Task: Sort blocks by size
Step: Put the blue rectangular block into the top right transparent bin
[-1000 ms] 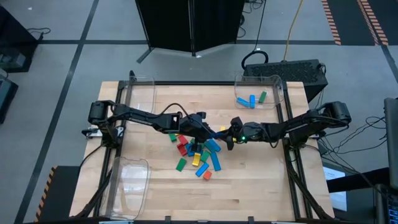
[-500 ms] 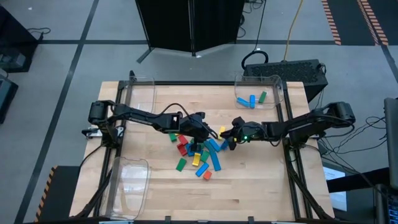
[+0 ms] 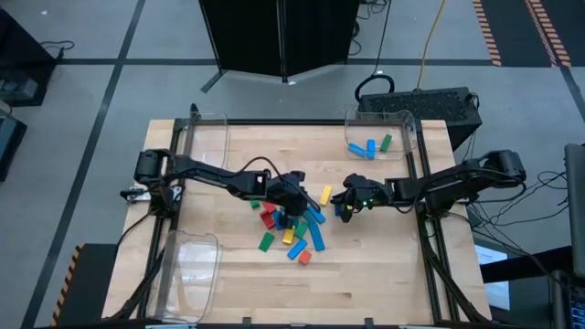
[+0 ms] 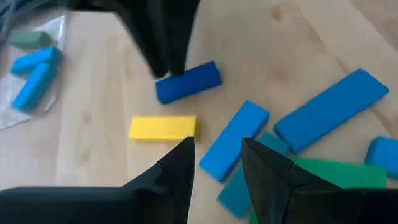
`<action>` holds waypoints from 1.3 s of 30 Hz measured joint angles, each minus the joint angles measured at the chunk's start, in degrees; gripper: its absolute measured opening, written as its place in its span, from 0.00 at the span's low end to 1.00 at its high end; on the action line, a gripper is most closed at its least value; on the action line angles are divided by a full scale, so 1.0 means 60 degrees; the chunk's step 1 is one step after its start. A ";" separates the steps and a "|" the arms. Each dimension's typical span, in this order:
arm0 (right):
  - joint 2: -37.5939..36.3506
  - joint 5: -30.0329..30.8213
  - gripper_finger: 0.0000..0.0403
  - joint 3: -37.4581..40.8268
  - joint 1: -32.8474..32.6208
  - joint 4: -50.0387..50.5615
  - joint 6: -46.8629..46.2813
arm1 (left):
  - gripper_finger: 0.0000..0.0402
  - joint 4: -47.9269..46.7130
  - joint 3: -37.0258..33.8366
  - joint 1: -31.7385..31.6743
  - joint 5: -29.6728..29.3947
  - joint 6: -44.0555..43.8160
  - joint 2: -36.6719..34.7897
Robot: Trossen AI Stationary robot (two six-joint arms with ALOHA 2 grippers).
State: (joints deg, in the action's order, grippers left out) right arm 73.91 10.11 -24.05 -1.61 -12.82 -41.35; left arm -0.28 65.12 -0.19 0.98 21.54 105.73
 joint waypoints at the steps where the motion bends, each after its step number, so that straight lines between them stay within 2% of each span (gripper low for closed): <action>1: -0.0046 -0.0003 0.20 0.0000 -0.0024 0.0019 -0.0013 | 0.34 0.0045 -0.0011 0.0004 0.0016 -0.0003 0.0096; 3: -0.0160 0.0001 0.20 -0.0007 -0.0063 0.0007 -0.0082 | 0.34 0.0573 0.0005 -0.0017 0.0070 -0.0002 0.0354; 12: -0.1278 0.0089 0.20 0.0000 -0.0392 0.0871 -0.0245 | 0.34 0.0772 -0.0013 -0.0544 0.0726 -0.0007 0.0991; 23: -0.2145 0.0283 0.20 0.0004 -0.0440 0.1369 -0.0251 | 0.34 0.0900 0.0441 -0.0868 0.2104 0.0004 0.1551; 29: -0.2175 0.0317 0.20 0.0000 -0.0440 0.1464 -0.0251 | 0.34 0.0280 0.0772 -0.0913 0.2209 0.0179 0.1862; 39: -0.2193 0.0354 0.20 0.0004 -0.0440 0.1672 -0.0251 | 0.34 0.0124 0.0954 -0.0908 0.2330 0.0549 0.2084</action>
State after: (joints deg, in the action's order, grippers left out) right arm 60.75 12.23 -24.03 -4.25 -2.79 -42.85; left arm 0.46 70.84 -5.64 14.96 24.83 118.23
